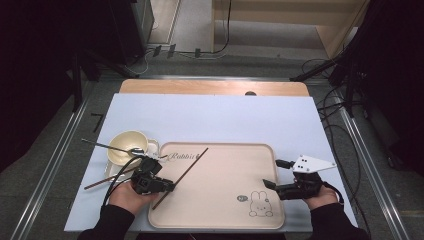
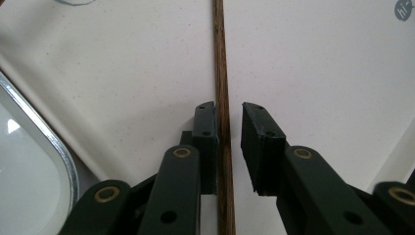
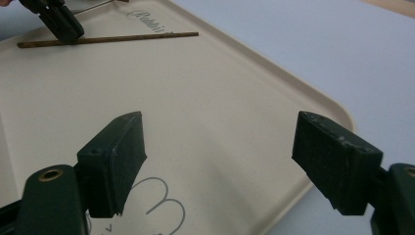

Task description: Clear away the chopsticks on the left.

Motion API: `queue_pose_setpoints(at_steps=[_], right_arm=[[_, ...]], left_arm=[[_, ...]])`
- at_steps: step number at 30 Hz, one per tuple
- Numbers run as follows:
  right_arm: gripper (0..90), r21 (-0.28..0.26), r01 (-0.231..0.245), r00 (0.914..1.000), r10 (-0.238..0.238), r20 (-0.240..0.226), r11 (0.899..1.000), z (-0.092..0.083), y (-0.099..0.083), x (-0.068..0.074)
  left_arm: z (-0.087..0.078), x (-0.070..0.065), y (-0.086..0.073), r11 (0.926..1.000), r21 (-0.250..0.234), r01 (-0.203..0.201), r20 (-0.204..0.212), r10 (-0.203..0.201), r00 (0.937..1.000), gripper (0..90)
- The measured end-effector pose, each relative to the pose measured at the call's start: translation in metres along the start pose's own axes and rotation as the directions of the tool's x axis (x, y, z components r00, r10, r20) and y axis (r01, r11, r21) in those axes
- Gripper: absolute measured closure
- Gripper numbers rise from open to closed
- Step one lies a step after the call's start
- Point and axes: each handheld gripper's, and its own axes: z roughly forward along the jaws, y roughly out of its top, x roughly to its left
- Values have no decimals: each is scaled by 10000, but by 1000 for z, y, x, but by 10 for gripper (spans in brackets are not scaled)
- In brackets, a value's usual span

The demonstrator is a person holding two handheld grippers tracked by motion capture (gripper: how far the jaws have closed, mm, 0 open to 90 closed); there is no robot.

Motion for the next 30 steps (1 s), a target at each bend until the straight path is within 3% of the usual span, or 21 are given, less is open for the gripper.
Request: queue_pose_setpoints(at_steps=[6, 16, 21, 25, 30], right_arm=[[201, 25, -48, 10000, 48, 5, 10000, 0, 0, 0], [201, -15, -107, 9999, 107, 29, 9999, 0, -1, -2], [201, -13, -117, 9999, 117, 7, 9999, 0, -1, -2], [201, -22, -67, 10000, 67, -18, 10000, 0, 0, -1], [201, -17, -76, 10000, 76, -4, 10000, 0, 0, -1]], left_arm=[[-6, -1, -1, 9990, -241, -383, 173, 387, 9991, 674], [-19, -1, -3, 9982, -445, -390, 227, 401, 9989, 488], [-31, -3, -6, 9962, -607, -619, 105, 627, 9980, 474], [-38, -2, -10, 9949, -693, -736, 299, 758, 9967, 443], [-44, 0, -13, 9947, -738, -717, 251, 737, 9970, 412]])
